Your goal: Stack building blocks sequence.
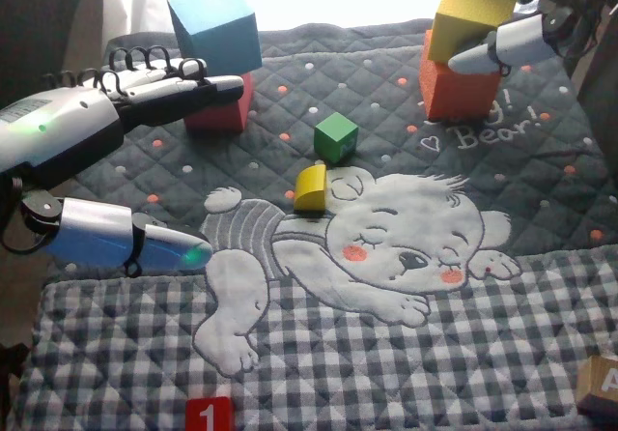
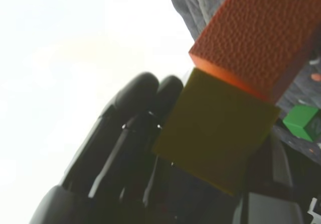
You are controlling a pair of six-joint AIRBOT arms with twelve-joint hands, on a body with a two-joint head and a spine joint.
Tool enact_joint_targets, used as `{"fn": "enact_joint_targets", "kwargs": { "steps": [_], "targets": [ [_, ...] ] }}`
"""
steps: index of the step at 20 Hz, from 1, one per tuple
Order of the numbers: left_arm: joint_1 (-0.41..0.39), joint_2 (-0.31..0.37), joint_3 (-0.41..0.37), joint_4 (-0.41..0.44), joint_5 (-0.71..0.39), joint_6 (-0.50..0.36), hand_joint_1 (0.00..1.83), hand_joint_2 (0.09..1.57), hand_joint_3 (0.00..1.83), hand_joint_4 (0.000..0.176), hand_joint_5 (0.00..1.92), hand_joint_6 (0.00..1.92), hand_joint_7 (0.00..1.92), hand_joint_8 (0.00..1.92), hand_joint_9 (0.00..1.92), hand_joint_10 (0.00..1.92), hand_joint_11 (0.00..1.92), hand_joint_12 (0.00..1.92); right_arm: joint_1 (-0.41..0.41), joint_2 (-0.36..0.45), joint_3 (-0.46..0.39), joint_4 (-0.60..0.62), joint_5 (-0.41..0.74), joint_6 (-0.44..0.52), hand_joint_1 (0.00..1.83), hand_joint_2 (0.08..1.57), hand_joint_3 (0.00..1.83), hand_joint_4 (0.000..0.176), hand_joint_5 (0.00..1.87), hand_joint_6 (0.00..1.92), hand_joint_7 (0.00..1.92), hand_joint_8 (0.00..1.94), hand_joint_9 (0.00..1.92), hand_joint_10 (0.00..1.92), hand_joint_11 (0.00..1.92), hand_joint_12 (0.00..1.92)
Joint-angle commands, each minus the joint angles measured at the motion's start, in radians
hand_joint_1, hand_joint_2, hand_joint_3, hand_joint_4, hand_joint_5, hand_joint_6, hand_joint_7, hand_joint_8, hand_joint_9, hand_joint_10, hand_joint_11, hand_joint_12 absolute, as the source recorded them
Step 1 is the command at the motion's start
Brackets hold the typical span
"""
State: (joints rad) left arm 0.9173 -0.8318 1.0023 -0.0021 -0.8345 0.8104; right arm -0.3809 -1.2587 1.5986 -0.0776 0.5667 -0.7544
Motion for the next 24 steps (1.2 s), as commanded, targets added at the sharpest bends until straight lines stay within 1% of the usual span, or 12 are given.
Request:
{"fn": "enact_joint_targets", "kwargs": {
  "steps": [1, 6, 8, 9, 10, 11, 13, 15, 16, 18, 22, 24],
  "targets": [
    [-0.011, -0.001, 0.002, -0.012, -0.124, -0.01, 0.73, 0.89, 0.0, 0.159, 0.18, 0.01, 0.03, 0.0, 0.0, 0.0, 0.0, 0.0, 0.015, 0.011, 0.006, 0.02, 0.11, 0.0, 1.24, 1.13, 0.0, 0.0, 0.87, 1.03, 1.06, 0.98, 1.22, 0.51, 1.03, 1.21],
    [-0.011, -0.001, 0.002, -0.012, -0.126, -0.012, 0.71, 0.89, 0.0, 0.176, 0.17, 0.0, 0.03, 0.0, 0.0, 0.0, 0.0, 0.0, 0.013, 0.011, 0.007, 0.02, 0.106, 0.0, 1.25, 1.16, 0.0, 0.0, 0.78, 1.09, 1.01, 1.12, 1.2, 0.51, 0.96, 1.21],
    [-0.011, -0.001, 0.002, -0.012, -0.127, -0.012, 0.72, 0.89, 0.0, 0.166, 0.18, 0.0, 0.03, 0.0, 0.0, 0.0, 0.0, 0.0, 0.009, 0.011, 0.007, 0.02, 0.105, 0.0, 1.23, 1.17, 0.0, 0.0, 0.78, 1.12, 0.99, 1.15, 1.13, 0.47, 0.89, 1.19],
    [-0.011, -0.001, 0.002, -0.012, -0.127, -0.013, 0.72, 0.89, 0.0, 0.166, 0.17, 0.0, 0.02, 0.0, 0.0, 0.0, 0.0, 0.0, 0.006, 0.011, 0.007, 0.02, 0.104, 0.0, 1.17, 1.11, 0.0, 0.0, 0.6, 0.43, 0.67, 0.56, 0.82, 0.28, 0.59, 1.2],
    [-0.011, -0.001, 0.002, -0.012, -0.127, -0.013, 0.72, 0.89, 0.0, 0.166, 0.17, 0.0, 0.02, 0.0, 0.0, 0.0, 0.0, 0.0, 0.004, 0.011, 0.007, 0.022, 0.104, 0.0, 1.17, 1.11, 0.0, 0.0, 0.6, 0.43, 0.67, 0.56, 0.82, 0.28, 0.59, 1.2],
    [-0.011, -0.001, 0.002, -0.012, -0.127, -0.013, 0.71, 0.89, 0.0, 0.169, 0.17, 0.0, 0.03, 0.0, 0.0, 0.0, 0.0, 0.0, 0.004, 0.011, 0.007, 0.023, 0.104, 0.0, 1.03, 1.07, 0.0, 0.084, 0.32, 0.02, 0.43, 0.08, 0.49, 0.08, 0.15, 1.19],
    [-0.012, -0.001, 0.002, -0.012, -0.128, -0.013, 0.7, 0.9, 0.0, 0.172, 0.17, 0.0, 0.02, 0.0, 0.0, 0.0, 0.0, 0.0, 0.001, 0.01, 0.006, 0.023, 0.103, 0.0, 0.93, 1.02, 0.0, 0.142, 0.11, 0.0, 0.26, 0.0, 0.24, 0.01, 0.0, 0.74],
    [-0.012, -0.001, 0.002, -0.012, -0.128, -0.013, 0.71, 0.9, 0.0, 0.166, 0.17, 0.0, 0.02, 0.0, 0.0, 0.0, 0.0, 0.0, 0.0, 0.009, 0.006, 0.023, 0.103, 0.0, 0.9, 1.0, 0.0, 0.173, 0.01, 0.0, 0.15, 0.01, 0.11, 0.02, 0.0, 0.26],
    [-0.012, -0.001, 0.002, -0.012, -0.129, -0.013, 0.71, 0.9, 0.0, 0.17, 0.17, 0.0, 0.02, 0.0, 0.0, 0.0, 0.0, 0.0, -0.001, 0.009, 0.005, 0.024, 0.103, 0.0, 0.89, 1.0, 0.0, 0.175, 0.0, 0.0, 0.14, 0.01, 0.1, 0.01, 0.0, 0.12],
    [-0.012, -0.002, 0.002, -0.012, -0.129, -0.013, 0.72, 0.9, 0.0, 0.167, 0.18, 0.0, 0.03, 0.0, 0.0, 0.0, 0.0, 0.0, -0.007, 0.009, 0.004, 0.028, 0.103, 0.0, 0.88, 1.0, 0.0, 0.175, 0.0, 0.0, 0.13, 0.0, 0.1, 0.0, 0.0, 0.16],
    [-0.012, -0.002, 0.002, -0.013, -0.13, -0.013, 0.72, 0.9, 0.0, 0.159, 0.18, 0.0, 0.03, 0.0, 0.0, 0.0, 0.0, 0.0, -0.012, 0.01, 0.002, 0.033, 0.104, 0.0, 0.9, 1.02, 0.0, 0.145, 0.0, 0.0, 0.12, 0.0, 0.08, 0.0, 0.01, 0.02],
    [-0.012, -0.002, 0.002, -0.013, -0.131, -0.013, 0.71, 0.9, 0.0, 0.162, 0.18, 0.0, 0.03, 0.0, 0.0, 0.0, 0.0, 0.0, -0.014, 0.018, -0.013, 0.033, 0.116, 0.0, 0.88, 1.02, 0.0, 0.148, 0.0, 0.0, 0.1, 0.0, 0.07, 0.0, 0.01, 0.03]
  ]
}}
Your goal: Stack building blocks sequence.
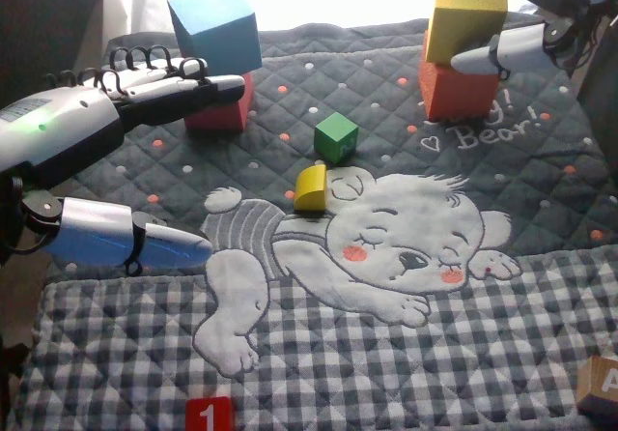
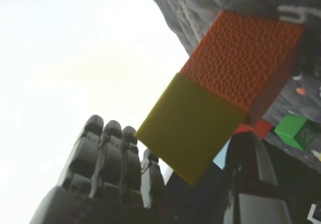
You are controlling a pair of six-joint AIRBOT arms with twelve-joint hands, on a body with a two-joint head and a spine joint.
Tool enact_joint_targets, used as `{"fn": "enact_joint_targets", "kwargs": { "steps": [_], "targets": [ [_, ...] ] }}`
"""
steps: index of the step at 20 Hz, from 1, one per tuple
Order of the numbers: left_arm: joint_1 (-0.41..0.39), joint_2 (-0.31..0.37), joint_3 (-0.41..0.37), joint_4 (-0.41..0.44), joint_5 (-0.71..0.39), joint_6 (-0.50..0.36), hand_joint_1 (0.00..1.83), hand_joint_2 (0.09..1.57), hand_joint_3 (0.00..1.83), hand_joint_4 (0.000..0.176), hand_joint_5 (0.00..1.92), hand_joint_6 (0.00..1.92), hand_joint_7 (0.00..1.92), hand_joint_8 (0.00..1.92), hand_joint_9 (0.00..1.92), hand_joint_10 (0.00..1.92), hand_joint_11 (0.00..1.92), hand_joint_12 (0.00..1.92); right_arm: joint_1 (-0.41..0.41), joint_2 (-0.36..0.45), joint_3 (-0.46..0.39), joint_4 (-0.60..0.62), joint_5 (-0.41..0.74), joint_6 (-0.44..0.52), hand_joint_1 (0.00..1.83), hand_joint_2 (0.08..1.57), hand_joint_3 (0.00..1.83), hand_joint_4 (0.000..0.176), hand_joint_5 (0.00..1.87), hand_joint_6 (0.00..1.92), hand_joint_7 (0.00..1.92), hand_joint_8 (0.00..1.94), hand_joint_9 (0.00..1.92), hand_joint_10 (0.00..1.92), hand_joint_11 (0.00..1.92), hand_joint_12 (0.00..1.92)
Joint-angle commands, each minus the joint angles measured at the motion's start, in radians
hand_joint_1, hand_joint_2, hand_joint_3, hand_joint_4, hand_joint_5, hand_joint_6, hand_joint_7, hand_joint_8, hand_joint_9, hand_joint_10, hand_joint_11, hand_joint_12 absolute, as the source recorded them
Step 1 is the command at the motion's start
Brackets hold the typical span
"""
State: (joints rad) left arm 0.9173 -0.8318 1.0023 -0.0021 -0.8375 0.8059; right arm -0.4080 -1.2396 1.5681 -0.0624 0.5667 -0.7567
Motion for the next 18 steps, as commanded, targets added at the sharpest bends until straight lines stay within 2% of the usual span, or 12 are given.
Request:
{"fn": "enact_joint_targets", "kwargs": {
  "steps": [1, 3, 6, 8, 9, 11, 12, 13, 15, 16, 17, 18],
  "targets": [
    [-0.012, -0.002, 0.002, -0.013, -0.129, -0.009, 0.71, 0.91, 0.0, 0.169, 0.18, 0.0, 0.03, 0.0, 0.0, 0.0, 0.0, 0.0, 0.0, 0.02, -0.01, 0.018, 0.157, 0.002, 0.87, 0.99, 0.0, 0.167, 0.0, 0.0, 0.07, 0.0, 0.03, 0.0, 0.0, 0.0],
    [-0.01, -0.002, 0.002, -0.019, -0.137, -0.008, 0.72, 0.91, 0.0, 0.176, 0.18, 0.0, 0.03, 0.0, 0.0, 0.0, 0.0, 0.0, -0.01, 0.042, -0.043, 0.018, 0.212, 0.002, 0.82, 0.92, 0.0, 0.176, 0.0, 0.0, 0.01, 0.0, 0.0, 0.0, 0.02, 0.01],
    [-0.002, -0.002, 0.002, -0.043, -0.184, -0.008, 0.74, 0.9, 0.0, 0.168, 0.16, 0.0, 0.02, 0.0, 0.0, 0.0, 0.0, 0.0, -0.034, 0.111, -0.124, 0.018, 0.335, 0.002, 0.75, 0.9, 0.0, 0.176, 0.0, 0.0, 0.0, 0.0, 0.0, 0.0, 0.01, 0.01],
    [0.01, 0.003, -0.007, -0.067, -0.254, -0.008, 0.75, 0.91, 0.0, 0.167, 0.13, 0.0, 0.02, 0.01, 0.0, 0.0, 0.0, 0.0, -0.093, 0.185, -0.215, 0.02, 0.482, 0.002, 0.67, 0.86, 0.0, 0.176, 0.0, 0.0, 0.0, 0.0, 0.0, 0.0, 0.02, 0.01],
    [0.028, 0.008, -0.016, -0.088, -0.305, -0.008, 0.73, 0.92, 0.01, 0.132, 0.07, 0.0, 0.0, 0.0, 0.0, 0.0, 0.0, 0.0, -0.138, 0.22, -0.263, 0.03, 0.559, 0.002, 0.68, 0.84, 0.0, 0.176, 0.0, 0.0, 0.0, 0.0, 0.0, 0.0, 0.0, 0.0],
    [0.111, 0.022, -0.049, -0.174, -0.497, -0.006, 0.77, 0.87, 0.0, 0.102, 0.01, 0.0, 0.0, 0.0, 0.0, 0.0, 0.0, 0.0, -0.3, 0.282, -0.369, 0.095, 0.777, 0.002, 0.76, 0.86, 0.0, 0.176, 0.0, 0.0, 0.0, 0.0, 0.0, 0.0, 0.0, 0.0],
    [0.144, 0.023, -0.061, -0.202, -0.559, -0.007, 0.82, 0.88, 0.0, 0.127, 0.0, 0.0, 0.0, 0.0, 0.0, 0.0, 0.0, 0.0, -0.366, 0.297, -0.4, 0.123, 0.851, 0.002, 0.79, 0.86, 0.0, 0.176, 0.0, 0.0, 0.0, 0.0, 0.0, 0.0, 0.0, 0.0],
    [0.192, 0.023, -0.084, -0.236, -0.645, -0.018, 0.78, 0.89, 0.0, 0.103, 0.0, 0.0, 0.0, 0.0, 0.0, 0.0, 0.0, 0.0, -0.471, 0.312, -0.446, 0.172, 0.968, 0.002, 0.87, 0.85, 0.0, 0.176, 0.0, 0.0, 0.0, 0.0, 0.0, 0.0, 0.0, 0.0],
    [0.249, 0.008, -0.11, -0.266, -0.733, -0.042, 0.63, 0.92, 0.01, 0.086, 0.0, 0.0, 0.0, 0.0, 0.0, 0.0, 0.02, 0.01, -0.601, 0.325, -0.51, 0.218, 1.089, 0.002, 0.74, 1.0, 0.02, 0.176, 0.0, 0.0, 0.0, 0.0, 0.0, 0.0, 0.0, 0.0],
    [0.274, -0.009, -0.114, -0.291, -0.762, -0.054, 0.6, 0.95, 0.02, 0.066, 0.0, 0.0, 0.0, 0.0, 0.0, 0.0, 0.06, 0.03, -0.651, 0.332, -0.531, 0.23, 1.123, 0.002, 0.78, 0.96, 0.0, 0.176, 0.0, 0.0, 0.0, 0.0, 0.0, 0.0, 0.0, 0.0],
    [0.298, -0.033, -0.111, -0.321, -0.792, -0.079, 0.63, 0.95, 0.0, 0.08, 0.0, 0.0, 0.04, 0.01, 0.05, 0.01, 0.01, 0.33, -0.688, 0.337, -0.551, 0.243, 1.152, 0.002, 0.92, 0.95, 0.0, 0.176, 0.0, 0.0, 0.0, 0.0, 0.0, 0.0, 0.0, 0.0],
    [0.317, -0.057, -0.097, -0.343, -0.828, -0.128, 0.6, 0.97, 0.0, 0.063, 0.0, 0.0, 0.05, 0.0, 0.06, 0.01, 0.0, 0.51, -0.717, 0.345, -0.562, 0.25, 1.186, 0.003, 1.0, 0.98, 0.0, 0.176, 0.0, 0.0, 0.0, 0.0, 0.0, 0.0, 0.0, 0.0]
  ]
}}
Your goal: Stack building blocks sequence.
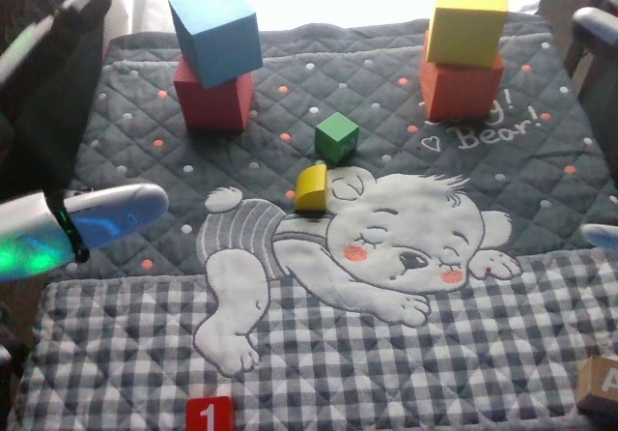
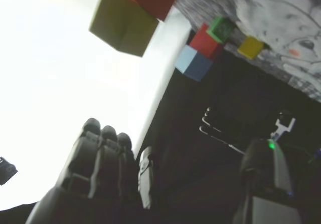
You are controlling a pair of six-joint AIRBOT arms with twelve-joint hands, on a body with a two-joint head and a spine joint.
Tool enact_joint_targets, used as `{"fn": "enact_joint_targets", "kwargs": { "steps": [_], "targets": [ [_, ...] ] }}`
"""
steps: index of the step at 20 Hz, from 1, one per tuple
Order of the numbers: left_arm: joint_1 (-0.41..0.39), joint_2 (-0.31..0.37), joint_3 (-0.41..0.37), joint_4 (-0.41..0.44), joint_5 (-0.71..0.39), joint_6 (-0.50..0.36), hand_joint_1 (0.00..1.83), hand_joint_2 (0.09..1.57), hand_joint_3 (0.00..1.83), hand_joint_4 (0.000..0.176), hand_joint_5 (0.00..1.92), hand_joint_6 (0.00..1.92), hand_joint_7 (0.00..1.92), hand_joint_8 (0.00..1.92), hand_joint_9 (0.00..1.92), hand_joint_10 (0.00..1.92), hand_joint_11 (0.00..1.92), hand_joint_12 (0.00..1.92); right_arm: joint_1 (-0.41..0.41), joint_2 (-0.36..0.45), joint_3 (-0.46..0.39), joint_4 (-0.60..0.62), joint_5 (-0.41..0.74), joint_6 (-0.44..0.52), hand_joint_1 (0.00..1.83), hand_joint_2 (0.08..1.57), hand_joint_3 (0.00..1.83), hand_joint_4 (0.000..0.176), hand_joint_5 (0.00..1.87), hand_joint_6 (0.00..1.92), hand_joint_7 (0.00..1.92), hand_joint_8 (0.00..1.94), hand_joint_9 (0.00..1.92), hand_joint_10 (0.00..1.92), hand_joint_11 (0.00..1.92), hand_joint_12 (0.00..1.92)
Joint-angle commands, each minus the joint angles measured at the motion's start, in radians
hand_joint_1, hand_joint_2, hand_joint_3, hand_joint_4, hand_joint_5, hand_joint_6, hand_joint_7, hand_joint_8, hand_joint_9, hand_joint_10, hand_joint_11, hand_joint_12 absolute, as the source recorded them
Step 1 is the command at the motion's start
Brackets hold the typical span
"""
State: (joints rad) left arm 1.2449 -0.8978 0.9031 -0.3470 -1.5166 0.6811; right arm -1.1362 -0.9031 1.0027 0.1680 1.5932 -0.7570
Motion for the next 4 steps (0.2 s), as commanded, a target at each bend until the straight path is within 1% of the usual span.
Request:
{"fn": "enact_joint_targets", "kwargs": {
  "steps": [1, 2, 3, 4],
  "targets": [
    [-0.007, -0.002, 0.015, -0.003, -0.182, -0.042, 0.37, 1.11, 0.02, 0.043, 0.0, 0.0, 0.05, 0.0, 0.09, 0.01, 0.0, 0.54, 0.006, 0.018, -0.007, 0.022, 0.168, 0.004, 0.79, 1.04, 0.01, 0.176, 0.0, 0.0, 0.0, 0.0, 0.0, 0.0, 0.0, 0.0],
    [-0.008, -0.004, 0.02, 0.0, -0.215, -0.058, 0.23, 1.2, 0.03, 0.047, 0.0, 0.0, 0.02, 0.0, 0.08, 0.0, 0.0, 0.45, 0.009, 0.019, -0.014, 0.016, 0.168, 0.004, 0.63, 1.12, 0.01, 0.147, 0.0, 0.0, 0.0, 0.0, 0.0, 0.0, 0.03, 0.01],
    [-0.027, 0.003, 0.019, 0.013, -0.216, -0.062, 0.05, 1.32, 0.04, 0.052, 0.0, 0.0, 0.01, 0.0, 0.08, 0.0, 0.0, 0.3, 0.028, 0.032, -0.019, -0.004, 0.169, 0.002, 0.49, 1.14, 0.01, 0.17, 0.0, 0.0, 0.0, 0.0, 0.0, 0.0, 0.01, 0.0],
    [-0.154, 0.012, 0.038, 0.121, -0.216, -0.022, 0.07, 1.4, 0.02, 0.077, 0.0, 0.0, 0.06, 0.0, 0.13, 0.01, 0.0, 0.4, 0.098, 0.053, -0.019, -0.082, 0.169, 0.0, 0.48, 1.08, 0.0, 0.175, 0.0, 0.0, 0.0, 0.0, 0.0, 0.0, 0.0, 0.0]
  ]
}}
